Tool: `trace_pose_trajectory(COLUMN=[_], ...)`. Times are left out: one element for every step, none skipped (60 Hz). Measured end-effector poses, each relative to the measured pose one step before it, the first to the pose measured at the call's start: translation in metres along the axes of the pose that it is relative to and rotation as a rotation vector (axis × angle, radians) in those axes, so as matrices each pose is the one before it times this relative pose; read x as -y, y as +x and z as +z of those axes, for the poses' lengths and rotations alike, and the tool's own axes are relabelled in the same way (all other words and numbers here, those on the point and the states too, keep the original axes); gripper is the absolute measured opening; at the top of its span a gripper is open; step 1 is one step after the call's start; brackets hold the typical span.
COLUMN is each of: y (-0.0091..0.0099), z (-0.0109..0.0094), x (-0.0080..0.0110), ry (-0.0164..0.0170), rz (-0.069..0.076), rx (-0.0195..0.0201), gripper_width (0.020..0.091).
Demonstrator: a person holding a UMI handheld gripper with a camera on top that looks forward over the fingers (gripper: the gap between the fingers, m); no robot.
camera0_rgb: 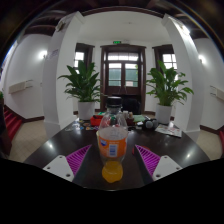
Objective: Pour water
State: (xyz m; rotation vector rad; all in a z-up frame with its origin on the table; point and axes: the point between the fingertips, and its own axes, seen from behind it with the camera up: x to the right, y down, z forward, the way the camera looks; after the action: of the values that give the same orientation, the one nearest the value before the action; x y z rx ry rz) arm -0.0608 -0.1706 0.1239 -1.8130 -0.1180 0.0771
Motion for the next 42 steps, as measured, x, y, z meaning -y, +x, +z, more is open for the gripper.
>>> trace_pose_trajectory(y=[-0.00013, -0.00076, -0.00043, 0.00000, 0.00155, -0.00078, -0.00032, 0.00033, 0.00014, 0.00080, 0.00017, 0.00018, 0.00124, 0.00091, 0.00064, -0.00016, -0.00071, 0.00409, -0.00524, -0.00018, -0.00050, -0.00072, -0.00070, -0.00077, -0.00037, 0.00005, -0.00012, 0.00017, 0.00181, -0.00068, -0.00064, -0.00010, 0.00044, 0.00005, -0.00056, -0.00048, -0.00037, 0.00055, 0.00066, 0.00033, 0.00001, -0.00040], z=[0.00450, 0.00400, 0.00378, 0.00334, 0.00743, -0.00077, 0.00285, 0.00239, 0.00213, 0.00541, 0.00171, 0.00148, 0.00160, 0.00135, 0.00129, 0.00047, 0.00098, 0.00568, -0.00235, -0.00019, -0.00059, -0.00033, -0.00030, 0.00007, 0.00017, 0.00143, 0.00024, 0.00031, 0.00154, 0.00053, 0.00058, 0.00055, 0.00046, 0.00070, 0.00047, -0.00289, 0.00262, 0.00032, 0.00052, 0.00037, 0.00038, -0.00184], x=[-0.00032, -0.00073, -0.00073, -0.00108, -0.00155, -0.00012, -0.00050, -0.00022, 0.00011, -0.00111, 0.00057, 0.00076, 0.00084, 0.00094, 0.00105, 0.00158, 0.00152, 0.00395, -0.00423, -0.00007, 0.00059, -0.00057, 0.00046, 0.00014, 0.00003, 0.00205, -0.00050, -0.00017, 0.00064, -0.00031, -0.00023, -0.00077, 0.00008, -0.00058, -0.00021, -0.00012, 0.00125, 0.00019, -0.00013, 0.00010, 0.00007, -0.00100], ry=[-0.00461, -0.00492, -0.00513, -0.00454, -0.00390, -0.00437, -0.00318, -0.00201, 0.00010, 0.00231, 0.00237, 0.00358, 0.00383, 0.00357, 0.00497, 0.00690, 0.00759, -0.00067, -0.00208, 0.00460, 0.00492, 0.00086, 0.00460, 0.00374, 0.00296, 0.00232, 0.00091, -0.00041, -0.00115, -0.00296, -0.00318, -0.00457, -0.00257, -0.00401, -0.00302, -0.00392, -0.00279, -0.00123, -0.00067, 0.00014, -0.00044, -0.00112], rz=[-0.0009, 0.0010, 0.0017, 0.0031, 0.0026, 0.0032, 0.0014, 0.0003, -0.0024, -0.0045, -0.0055, -0.0055, -0.0050, -0.0055, -0.0067, -0.0064, -0.0030, 0.0004, 0.0016, -0.0006, -0.0025, -0.0024, -0.0002, -0.0015, -0.0029, -0.0005, 0.0023, 0.0029, 0.0013, -0.0040, -0.0034, 0.0009, 0.0007, -0.0006, -0.0018, -0.0013, 0.0022, 0.0046, 0.0033, 0.0005, -0.0002, 0.0016], rx=[0.00016, 0.00292, 0.00308, 0.00140, -0.00039, -0.00102, 0.00106, 0.00077, 0.00013, -0.00074, -0.00233, -0.00342, -0.00412, -0.00320, -0.00307, 0.00041, 0.00077, 0.00210, -0.00152, 0.00019, 0.00055, 0.00076, 0.00047, -0.00017, -0.00099, -0.00108, -0.00259, -0.00297, -0.00113, 0.00085, 0.00201, 0.00047, -0.00087, -0.00045, 0.00174, 0.00170, -0.00119, -0.00193, -0.00136, -0.00044, 0.00035, -0.00113], gripper_width=[0.0855, 0.0851, 0.0844, 0.0843, 0.0839, 0.0833, 0.0821, 0.0811, 0.0799, 0.0782, 0.0760, 0.0739, 0.0715, 0.0699, 0.0657, 0.0615, 0.0533, 0.0525, 0.0524, 0.0500, 0.0486, 0.0476, 0.0463, 0.0446, 0.0430, 0.0414, 0.0394, 0.0369, 0.0369, 0.0352, 0.0342, 0.0341, 0.0340, 0.0342, 0.0342, 0.0342, 0.0341, 0.0341, 0.0341, 0.0341, 0.0341, 0.0340])
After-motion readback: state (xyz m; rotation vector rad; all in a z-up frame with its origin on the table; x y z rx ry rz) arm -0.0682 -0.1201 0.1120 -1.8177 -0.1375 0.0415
